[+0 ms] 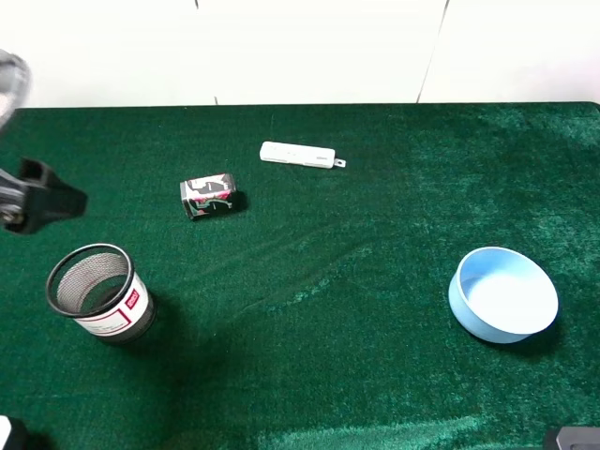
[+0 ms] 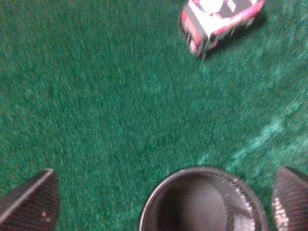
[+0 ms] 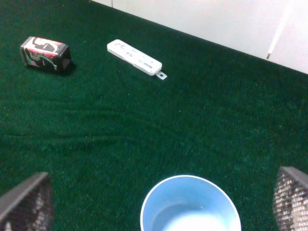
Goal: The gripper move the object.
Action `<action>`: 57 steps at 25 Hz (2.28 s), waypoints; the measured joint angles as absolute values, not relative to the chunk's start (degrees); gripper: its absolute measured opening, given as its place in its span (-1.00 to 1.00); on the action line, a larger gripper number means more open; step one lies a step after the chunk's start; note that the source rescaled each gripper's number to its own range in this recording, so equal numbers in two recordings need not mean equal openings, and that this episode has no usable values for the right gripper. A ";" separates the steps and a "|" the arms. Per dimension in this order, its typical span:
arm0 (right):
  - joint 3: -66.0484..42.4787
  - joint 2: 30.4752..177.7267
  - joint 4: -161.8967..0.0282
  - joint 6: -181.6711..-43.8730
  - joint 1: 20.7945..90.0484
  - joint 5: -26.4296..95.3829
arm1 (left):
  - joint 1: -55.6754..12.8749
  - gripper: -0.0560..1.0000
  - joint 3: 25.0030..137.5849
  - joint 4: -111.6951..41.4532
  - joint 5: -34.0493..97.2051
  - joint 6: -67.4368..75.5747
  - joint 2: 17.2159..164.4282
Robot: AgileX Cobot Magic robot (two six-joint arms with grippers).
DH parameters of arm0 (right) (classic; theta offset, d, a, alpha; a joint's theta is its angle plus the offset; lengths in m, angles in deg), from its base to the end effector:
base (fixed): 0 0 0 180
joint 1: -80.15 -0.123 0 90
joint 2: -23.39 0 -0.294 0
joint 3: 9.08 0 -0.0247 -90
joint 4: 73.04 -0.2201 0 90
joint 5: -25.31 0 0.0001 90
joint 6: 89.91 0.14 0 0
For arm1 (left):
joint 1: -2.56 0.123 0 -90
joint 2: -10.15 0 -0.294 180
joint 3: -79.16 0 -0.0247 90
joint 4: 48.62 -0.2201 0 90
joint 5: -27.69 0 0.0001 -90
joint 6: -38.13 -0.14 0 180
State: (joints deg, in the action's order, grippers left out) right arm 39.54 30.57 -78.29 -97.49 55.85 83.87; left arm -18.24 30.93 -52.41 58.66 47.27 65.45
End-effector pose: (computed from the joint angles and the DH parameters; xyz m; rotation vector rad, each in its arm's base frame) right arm -0.0011 0.0115 0.2465 -0.5531 1.9271 0.2962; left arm 0.1440 -0.0496 0.2392 0.2887 2.3361 -0.1892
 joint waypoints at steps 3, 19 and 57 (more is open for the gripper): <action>39.54 30.57 -78.29 -97.49 55.85 83.87 | -18.24 0.91 31.17 -50.85 59.36 47.27 60.86; 39.54 30.57 -78.29 -97.49 55.85 83.87 | -18.24 1.00 31.17 -48.62 58.98 44.64 40.58; 39.54 30.57 -78.49 -97.49 55.85 83.87 | -6.92 1.00 33.21 -51.48 94.37 47.18 17.26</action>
